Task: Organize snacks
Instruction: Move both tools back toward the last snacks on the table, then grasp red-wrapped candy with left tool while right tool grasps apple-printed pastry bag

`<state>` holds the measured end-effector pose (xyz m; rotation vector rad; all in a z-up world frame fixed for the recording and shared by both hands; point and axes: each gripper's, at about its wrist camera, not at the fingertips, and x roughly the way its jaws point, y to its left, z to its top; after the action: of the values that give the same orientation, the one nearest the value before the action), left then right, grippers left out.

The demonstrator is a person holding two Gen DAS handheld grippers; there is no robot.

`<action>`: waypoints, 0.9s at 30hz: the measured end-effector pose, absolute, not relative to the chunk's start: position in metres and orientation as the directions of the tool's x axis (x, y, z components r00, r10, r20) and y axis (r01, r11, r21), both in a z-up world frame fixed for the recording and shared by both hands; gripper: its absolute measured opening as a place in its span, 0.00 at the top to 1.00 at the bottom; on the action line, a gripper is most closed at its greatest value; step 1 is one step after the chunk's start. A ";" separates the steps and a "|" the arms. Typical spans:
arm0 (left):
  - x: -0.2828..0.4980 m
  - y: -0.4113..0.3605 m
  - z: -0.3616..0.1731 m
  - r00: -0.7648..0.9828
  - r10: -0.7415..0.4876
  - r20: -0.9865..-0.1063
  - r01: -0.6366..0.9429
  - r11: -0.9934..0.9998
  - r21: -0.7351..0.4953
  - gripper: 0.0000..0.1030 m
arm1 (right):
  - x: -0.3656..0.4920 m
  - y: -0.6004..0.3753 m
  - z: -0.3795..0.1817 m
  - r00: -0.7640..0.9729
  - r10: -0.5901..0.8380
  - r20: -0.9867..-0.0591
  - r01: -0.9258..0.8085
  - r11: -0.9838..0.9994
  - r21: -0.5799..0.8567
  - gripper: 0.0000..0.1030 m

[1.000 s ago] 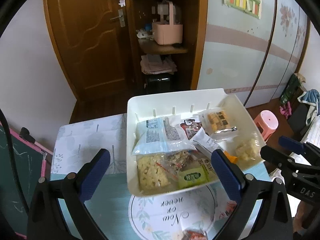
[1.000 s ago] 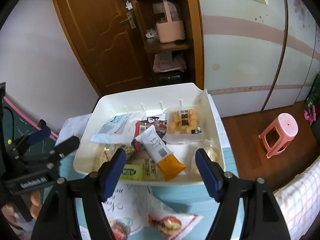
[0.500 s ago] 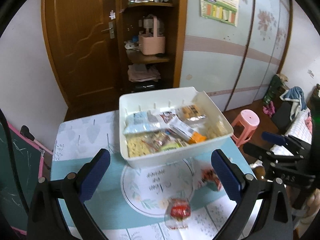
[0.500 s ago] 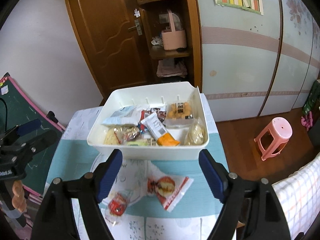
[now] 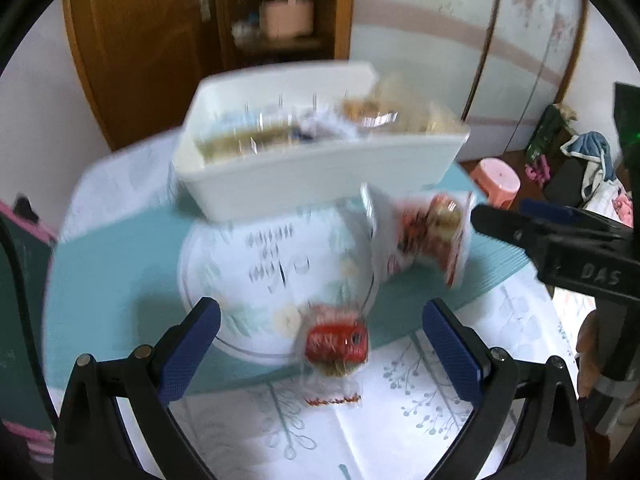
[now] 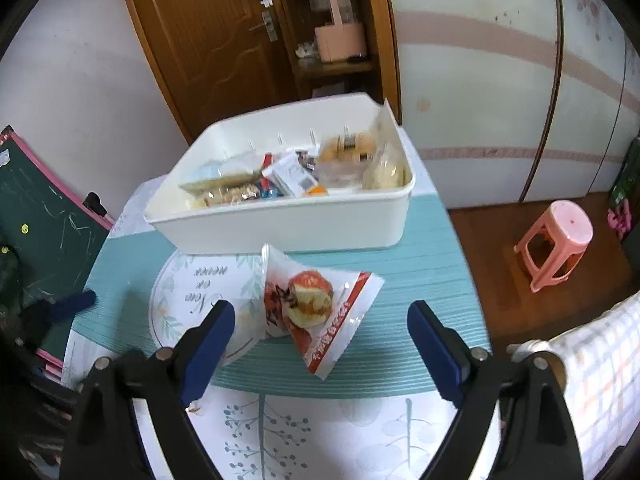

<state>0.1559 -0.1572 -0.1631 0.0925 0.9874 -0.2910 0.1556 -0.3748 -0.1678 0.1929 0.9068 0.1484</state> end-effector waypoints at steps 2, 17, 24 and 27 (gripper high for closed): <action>0.161 -0.157 -0.180 0.481 -0.205 -0.852 0.259 0.962 -0.085 0.02 | 0.160 -0.372 -0.177 0.596 0.216 -0.773 -0.044 0.970 0.237 0.14; 0.174 -0.162 -0.244 0.403 -0.174 -0.898 0.225 0.970 -0.087 0.16 | 0.191 -0.364 -0.231 0.559 0.266 -0.785 -0.019 0.951 0.308 0.14; 0.164 -0.168 -0.245 0.465 -0.132 -0.875 0.235 0.972 -0.021 0.43 | 0.187 -0.370 -0.240 0.595 0.354 -0.721 -0.011 0.901 0.433 0.41; 0.161 -0.168 -0.243 0.474 -0.130 -0.871 0.225 0.974 -0.023 0.55 | 0.183 -0.363 -0.240 0.608 0.319 -0.727 -0.011 0.919 0.394 0.46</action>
<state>0.1607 -0.1680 -0.2428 0.0998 1.0550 -0.2175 0.1831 -0.3628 -0.2399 0.3707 0.9014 0.1957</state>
